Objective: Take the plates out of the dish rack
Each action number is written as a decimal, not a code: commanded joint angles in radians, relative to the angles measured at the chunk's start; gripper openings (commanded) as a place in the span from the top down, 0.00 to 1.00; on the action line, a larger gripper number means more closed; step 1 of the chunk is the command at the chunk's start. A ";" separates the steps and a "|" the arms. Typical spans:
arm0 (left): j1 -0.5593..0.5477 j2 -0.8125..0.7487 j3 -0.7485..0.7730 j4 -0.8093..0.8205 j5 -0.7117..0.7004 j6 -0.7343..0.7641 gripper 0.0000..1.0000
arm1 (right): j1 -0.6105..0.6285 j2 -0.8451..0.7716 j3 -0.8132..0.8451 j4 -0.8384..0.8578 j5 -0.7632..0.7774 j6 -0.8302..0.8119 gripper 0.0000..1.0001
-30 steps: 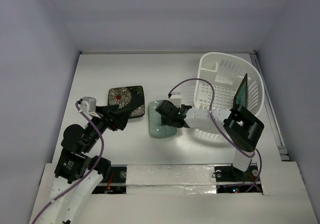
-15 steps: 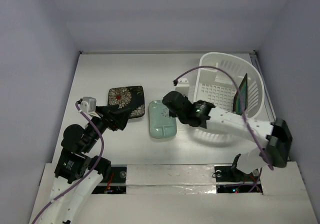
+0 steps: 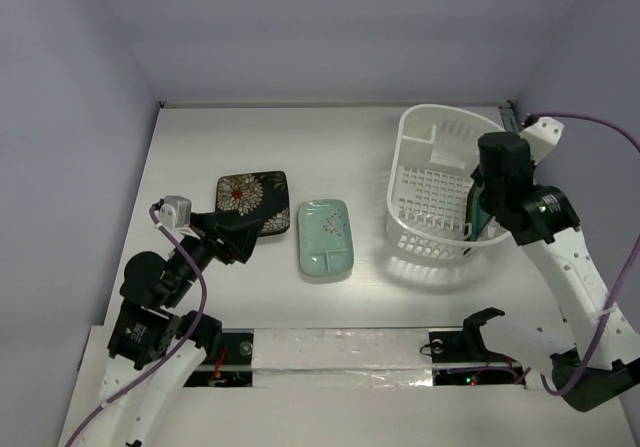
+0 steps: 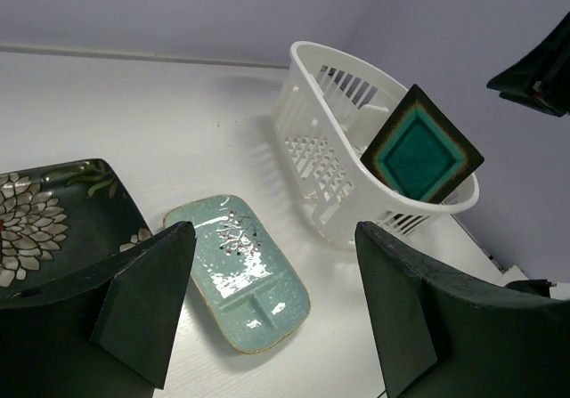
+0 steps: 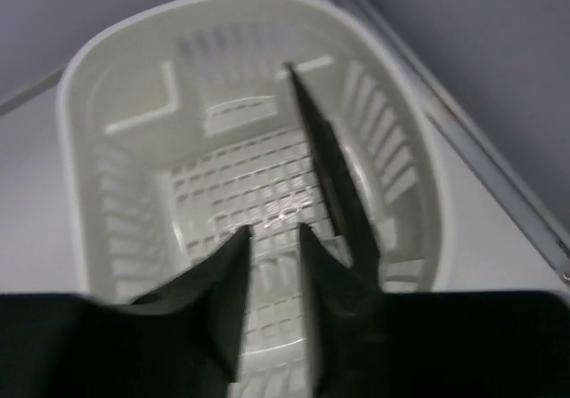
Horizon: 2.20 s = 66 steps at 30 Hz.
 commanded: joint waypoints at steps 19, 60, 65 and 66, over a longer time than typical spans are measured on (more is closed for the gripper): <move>-0.022 -0.089 0.012 0.052 0.022 0.004 0.30 | -0.355 0.245 -0.010 0.016 -0.333 -0.357 0.38; -0.031 -0.120 0.017 0.047 0.010 0.002 0.29 | -0.194 0.264 -0.002 -0.033 0.143 -0.479 1.00; -0.031 -0.114 0.015 0.047 0.008 0.001 0.29 | -0.172 0.191 0.013 0.010 0.196 -0.500 1.00; -0.031 -0.112 0.015 0.046 0.010 0.001 0.29 | -0.172 0.182 0.024 0.016 0.199 -0.512 1.00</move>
